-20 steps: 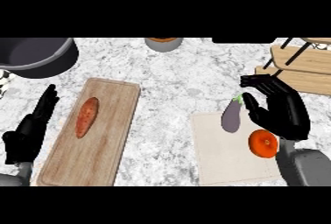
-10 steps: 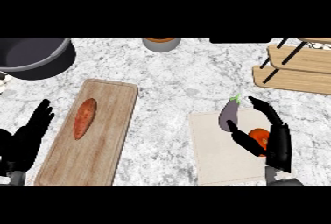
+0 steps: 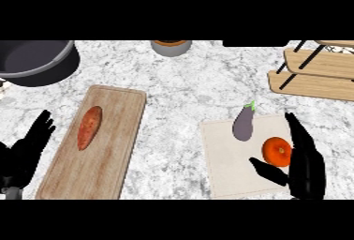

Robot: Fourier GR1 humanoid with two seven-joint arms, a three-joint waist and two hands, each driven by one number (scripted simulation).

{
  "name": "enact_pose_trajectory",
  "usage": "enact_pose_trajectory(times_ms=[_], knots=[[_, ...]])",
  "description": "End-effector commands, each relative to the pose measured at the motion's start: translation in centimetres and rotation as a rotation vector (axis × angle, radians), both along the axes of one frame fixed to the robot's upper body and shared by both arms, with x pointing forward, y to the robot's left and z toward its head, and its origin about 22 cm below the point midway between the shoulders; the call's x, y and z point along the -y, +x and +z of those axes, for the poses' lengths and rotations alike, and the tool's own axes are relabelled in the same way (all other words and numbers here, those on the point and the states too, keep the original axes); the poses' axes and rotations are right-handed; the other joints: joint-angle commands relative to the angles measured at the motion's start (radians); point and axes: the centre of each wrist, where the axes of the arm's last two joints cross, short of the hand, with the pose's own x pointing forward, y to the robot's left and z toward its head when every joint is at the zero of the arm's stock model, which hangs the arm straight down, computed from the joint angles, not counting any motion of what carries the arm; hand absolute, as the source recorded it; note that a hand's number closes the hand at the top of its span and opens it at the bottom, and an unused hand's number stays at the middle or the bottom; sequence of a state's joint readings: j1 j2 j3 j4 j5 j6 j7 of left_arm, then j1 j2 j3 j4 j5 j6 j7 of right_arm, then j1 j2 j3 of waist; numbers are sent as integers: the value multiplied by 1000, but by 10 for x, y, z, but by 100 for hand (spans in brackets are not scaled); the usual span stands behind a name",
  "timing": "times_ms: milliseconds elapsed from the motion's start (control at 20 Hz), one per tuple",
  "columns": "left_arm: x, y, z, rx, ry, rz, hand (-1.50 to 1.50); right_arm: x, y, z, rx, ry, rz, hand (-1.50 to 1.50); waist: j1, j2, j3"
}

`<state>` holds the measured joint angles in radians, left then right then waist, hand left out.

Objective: Pick the squash from the placemat and place it in the tiered shelf

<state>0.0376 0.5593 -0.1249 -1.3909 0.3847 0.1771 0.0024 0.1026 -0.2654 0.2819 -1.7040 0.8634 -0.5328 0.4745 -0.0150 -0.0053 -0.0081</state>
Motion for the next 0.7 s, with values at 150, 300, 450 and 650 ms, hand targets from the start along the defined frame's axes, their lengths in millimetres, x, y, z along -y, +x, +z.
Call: enact_pose_trajectory(times_ms=[150, 300, 450, 650], knots=[[11, 0, -5, -3, 0, -17, 0, -8, -7, 27, -419, -257, -35, -150, 18, 2, 0], [3, 11, 11, 11, -2, -21, 0, -9, 0, 37, -589, -374, -32, -150, 25, 6, 2], [13, 10, -1, 4, 5, -16, 0, -29, 8, 64, -675, -406, -15, -150, 21, 6, 5], [14, 19, 2, 8, -31, -19, 0, -40, 20, 82, -743, -479, -34, -150, 18, 6, 6]])
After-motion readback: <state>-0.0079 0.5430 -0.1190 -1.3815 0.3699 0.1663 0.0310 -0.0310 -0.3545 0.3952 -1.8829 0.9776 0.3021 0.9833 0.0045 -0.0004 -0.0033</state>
